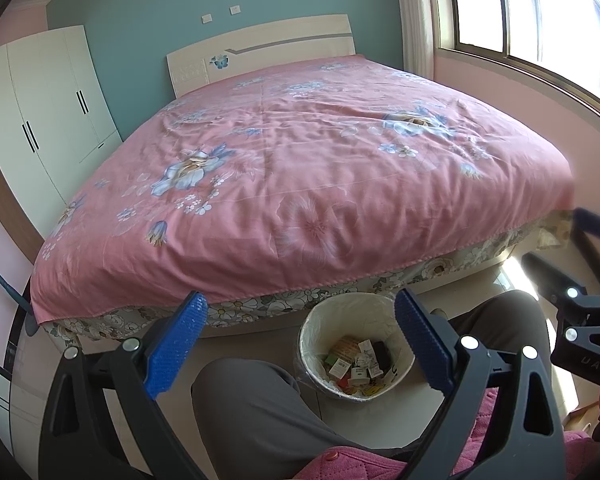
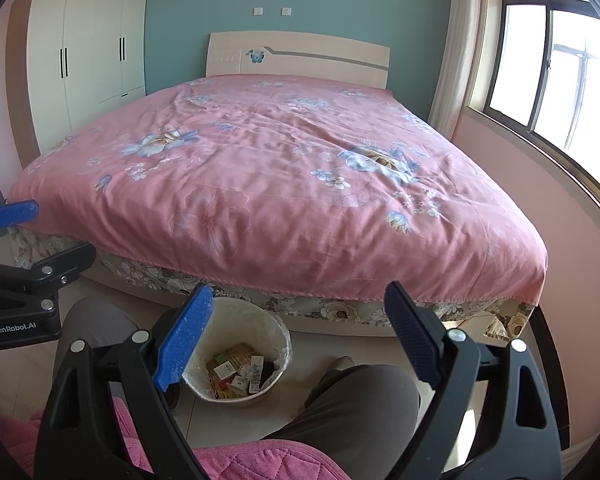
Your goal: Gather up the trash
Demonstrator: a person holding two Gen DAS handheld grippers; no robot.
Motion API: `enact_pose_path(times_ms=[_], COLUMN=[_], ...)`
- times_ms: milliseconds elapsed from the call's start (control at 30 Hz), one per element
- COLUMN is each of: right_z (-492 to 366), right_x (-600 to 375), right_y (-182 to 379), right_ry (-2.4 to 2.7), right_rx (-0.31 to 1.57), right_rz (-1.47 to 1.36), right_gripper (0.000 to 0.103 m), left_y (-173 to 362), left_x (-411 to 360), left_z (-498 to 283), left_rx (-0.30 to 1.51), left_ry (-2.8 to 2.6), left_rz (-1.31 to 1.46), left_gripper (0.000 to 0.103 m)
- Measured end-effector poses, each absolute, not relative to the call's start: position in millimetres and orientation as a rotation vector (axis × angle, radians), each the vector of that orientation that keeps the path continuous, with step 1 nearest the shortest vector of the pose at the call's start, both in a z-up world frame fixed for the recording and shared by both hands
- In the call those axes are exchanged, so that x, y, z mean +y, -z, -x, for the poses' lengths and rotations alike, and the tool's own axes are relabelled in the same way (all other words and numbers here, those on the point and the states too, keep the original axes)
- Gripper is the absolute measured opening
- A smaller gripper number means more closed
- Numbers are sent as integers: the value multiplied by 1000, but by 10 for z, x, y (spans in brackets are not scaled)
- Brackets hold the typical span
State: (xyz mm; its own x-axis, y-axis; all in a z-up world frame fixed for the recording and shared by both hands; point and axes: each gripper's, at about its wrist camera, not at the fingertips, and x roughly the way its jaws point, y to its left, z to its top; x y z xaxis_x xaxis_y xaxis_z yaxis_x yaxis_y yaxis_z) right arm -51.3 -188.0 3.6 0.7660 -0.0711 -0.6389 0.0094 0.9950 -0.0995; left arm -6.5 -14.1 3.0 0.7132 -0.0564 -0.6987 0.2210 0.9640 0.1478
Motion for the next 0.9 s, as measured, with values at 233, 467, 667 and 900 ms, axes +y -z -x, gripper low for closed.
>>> enact_pose_path(times_ms=[233, 467, 667, 900], right_z=[512, 508, 503, 502], right_x=[-1881, -1880, -1861, -1859], right_y=[-36, -36, -34, -35], right_ry=[41, 39, 40, 40], right_rx=[698, 699, 699, 700], right_rz=[93, 92, 92, 92], right_gripper=[86, 86, 86, 86], left_y=[-31, -32, -37, -12], left_x=[-150, -154, -161, -137], left_z=[55, 48, 67, 66], left_rx=[767, 767, 757, 764], left_ry=[157, 157, 165, 177], left_rz=[-229, -234, -231, -230], left_gripper=[96, 96, 96, 96])
